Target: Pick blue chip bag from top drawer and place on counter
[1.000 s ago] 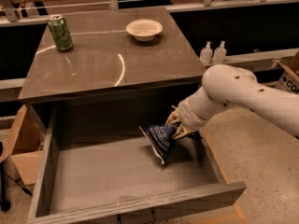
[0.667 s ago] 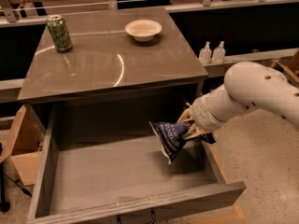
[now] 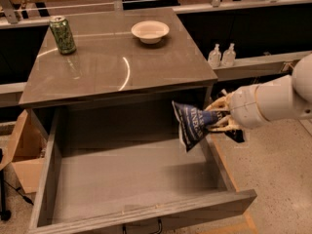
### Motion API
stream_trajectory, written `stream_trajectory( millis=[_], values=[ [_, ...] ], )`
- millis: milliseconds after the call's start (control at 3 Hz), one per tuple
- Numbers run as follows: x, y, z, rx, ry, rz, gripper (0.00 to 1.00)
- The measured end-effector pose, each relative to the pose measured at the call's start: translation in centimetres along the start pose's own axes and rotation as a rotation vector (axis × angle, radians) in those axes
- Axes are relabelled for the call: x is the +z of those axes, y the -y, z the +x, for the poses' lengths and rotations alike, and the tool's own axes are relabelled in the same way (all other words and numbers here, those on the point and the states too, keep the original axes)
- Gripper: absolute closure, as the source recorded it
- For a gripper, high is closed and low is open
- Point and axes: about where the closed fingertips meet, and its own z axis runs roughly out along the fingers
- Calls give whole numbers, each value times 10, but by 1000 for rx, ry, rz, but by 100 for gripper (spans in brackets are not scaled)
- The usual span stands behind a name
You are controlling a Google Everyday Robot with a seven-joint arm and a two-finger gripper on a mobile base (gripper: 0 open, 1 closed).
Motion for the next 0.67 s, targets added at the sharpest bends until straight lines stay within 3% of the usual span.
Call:
stream_trajectory(
  millis=[333,667],
  values=[
    [-33,35,3,77,160,131,100],
    [-44,65,4,69,240,194,100]
  ],
)
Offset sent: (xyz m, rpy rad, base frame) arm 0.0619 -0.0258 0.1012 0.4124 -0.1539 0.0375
